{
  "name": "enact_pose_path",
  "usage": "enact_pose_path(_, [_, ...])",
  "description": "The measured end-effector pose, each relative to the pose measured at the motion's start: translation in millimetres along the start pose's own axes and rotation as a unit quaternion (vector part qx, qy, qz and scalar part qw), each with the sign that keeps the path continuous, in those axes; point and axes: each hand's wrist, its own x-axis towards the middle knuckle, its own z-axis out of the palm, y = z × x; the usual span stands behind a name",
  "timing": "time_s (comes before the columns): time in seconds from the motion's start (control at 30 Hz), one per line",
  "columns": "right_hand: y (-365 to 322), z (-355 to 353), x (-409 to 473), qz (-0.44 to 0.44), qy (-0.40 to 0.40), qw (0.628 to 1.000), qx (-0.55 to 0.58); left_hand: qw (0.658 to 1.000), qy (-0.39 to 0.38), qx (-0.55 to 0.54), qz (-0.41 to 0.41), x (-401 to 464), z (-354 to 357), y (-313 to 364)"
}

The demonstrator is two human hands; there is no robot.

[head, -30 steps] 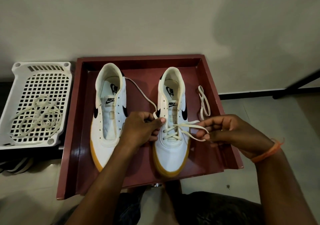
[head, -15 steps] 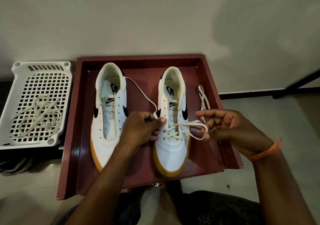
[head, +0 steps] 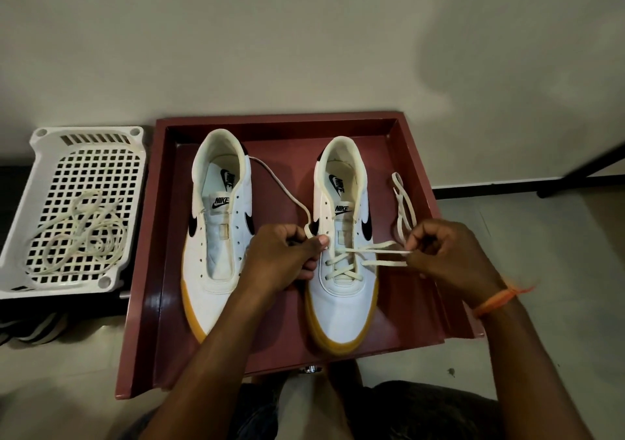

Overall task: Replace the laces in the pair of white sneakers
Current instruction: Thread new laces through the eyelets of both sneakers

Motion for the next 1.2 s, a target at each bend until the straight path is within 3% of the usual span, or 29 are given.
enact_pose_path(0.1, [8.3, -8.2, -2.0, 0.064, -0.126, 0.989, 0.052, 1.000, 0.002, -0.015, -0.011, 0.8, 0.0, -1.0])
enact_pose_path(0.23, [5.8, -8.5, -0.9, 0.088, -0.165, 0.978, 0.096, 1.000, 0.000, -0.017, -0.016, 1.4, 0.1, -2.3])
enact_pose_path(0.3, [-0.7, -3.4, 0.2, 0.083, -0.108, 0.978, 0.158, 1.000, 0.000, -0.020, -0.019, 2.0, 0.1, -3.1])
enact_pose_path(0.37, [-6.2, 8.1, 5.6, 0.076, 0.025, 0.975, 0.207, 1.000, 0.002, -0.022, -0.020, 2.2, 0.7, -3.5])
enact_pose_path(0.47, [-14.4, 30.9, 14.2, 0.053, 0.178, 0.972, 0.142, 1.000, 0.005, -0.019, -0.013, 2.0, 1.6, -1.8])
enact_pose_path(0.63, [-31.5, 68.3, 8.3, 0.023, 0.129, 0.990, -0.041, 1.000, 0.011, -0.001, 0.012, 4.1, -2.5, -2.5])
enact_pose_path(0.83, [-26.1, 64.1, 13.7, 0.034, 0.125, 0.992, -0.002, 0.985, 0.153, -0.031, 0.080, 11.8, -18.4, -1.0])
enact_pose_path(0.93, [-26.1, 62.9, 13.6, 0.056, 0.115, 0.991, 0.047, 0.993, 0.098, 0.058, 0.003, 2.0, -12.5, 5.2])
enact_pose_path(1.03, [-22.1, 59.8, 16.0, 0.079, 0.099, 0.986, 0.112, 0.991, 0.016, 0.026, -0.133, -8.1, -6.6, 16.4])
enact_pose_path(1.2, [-16.5, 61.6, 17.8, 0.092, 0.079, 0.982, 0.147, 0.982, -0.039, 0.083, -0.167, -11.1, -5.4, 14.9])
